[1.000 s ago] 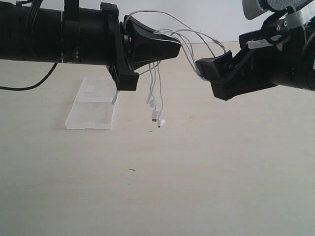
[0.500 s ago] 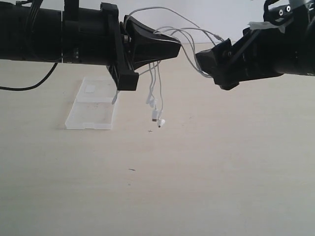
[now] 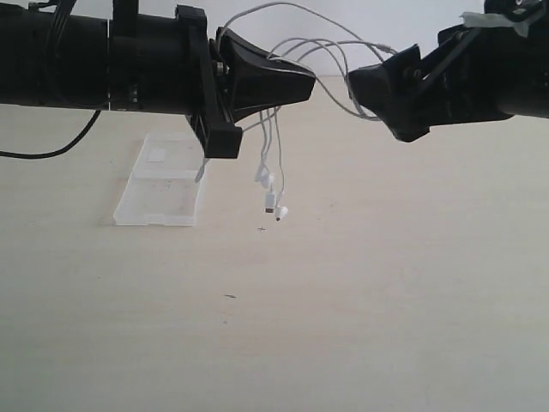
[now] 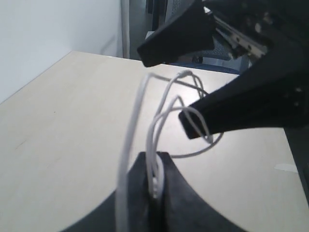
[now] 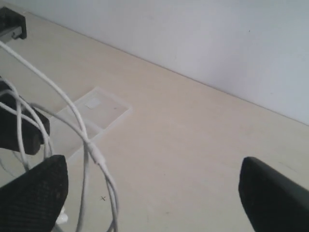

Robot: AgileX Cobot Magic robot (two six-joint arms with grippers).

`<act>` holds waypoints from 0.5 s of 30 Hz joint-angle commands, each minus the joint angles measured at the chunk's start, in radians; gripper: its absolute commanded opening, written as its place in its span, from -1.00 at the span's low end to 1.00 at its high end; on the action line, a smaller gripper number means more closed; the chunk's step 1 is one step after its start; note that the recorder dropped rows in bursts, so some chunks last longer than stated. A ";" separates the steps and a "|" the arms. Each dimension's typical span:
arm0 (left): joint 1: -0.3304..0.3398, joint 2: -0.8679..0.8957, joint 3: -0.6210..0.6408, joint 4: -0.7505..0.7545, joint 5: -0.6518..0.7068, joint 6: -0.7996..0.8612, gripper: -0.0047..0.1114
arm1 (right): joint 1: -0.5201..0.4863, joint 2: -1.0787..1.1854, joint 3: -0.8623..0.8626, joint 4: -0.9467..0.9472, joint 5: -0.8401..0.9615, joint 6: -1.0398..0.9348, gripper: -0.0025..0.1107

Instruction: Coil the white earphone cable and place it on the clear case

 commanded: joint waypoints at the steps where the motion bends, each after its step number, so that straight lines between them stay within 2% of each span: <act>1: 0.001 0.025 -0.007 -0.016 -0.001 -0.004 -0.92 | -0.004 -0.051 -0.005 0.001 0.021 0.004 0.64; 5: 0.001 0.030 -0.007 -0.016 -0.001 -0.002 -0.92 | -0.004 -0.053 -0.005 -0.003 0.074 0.004 0.64; 15: 0.001 0.030 -0.007 -0.016 -0.013 0.000 -0.92 | -0.004 -0.113 -0.005 -0.006 0.027 -0.025 0.64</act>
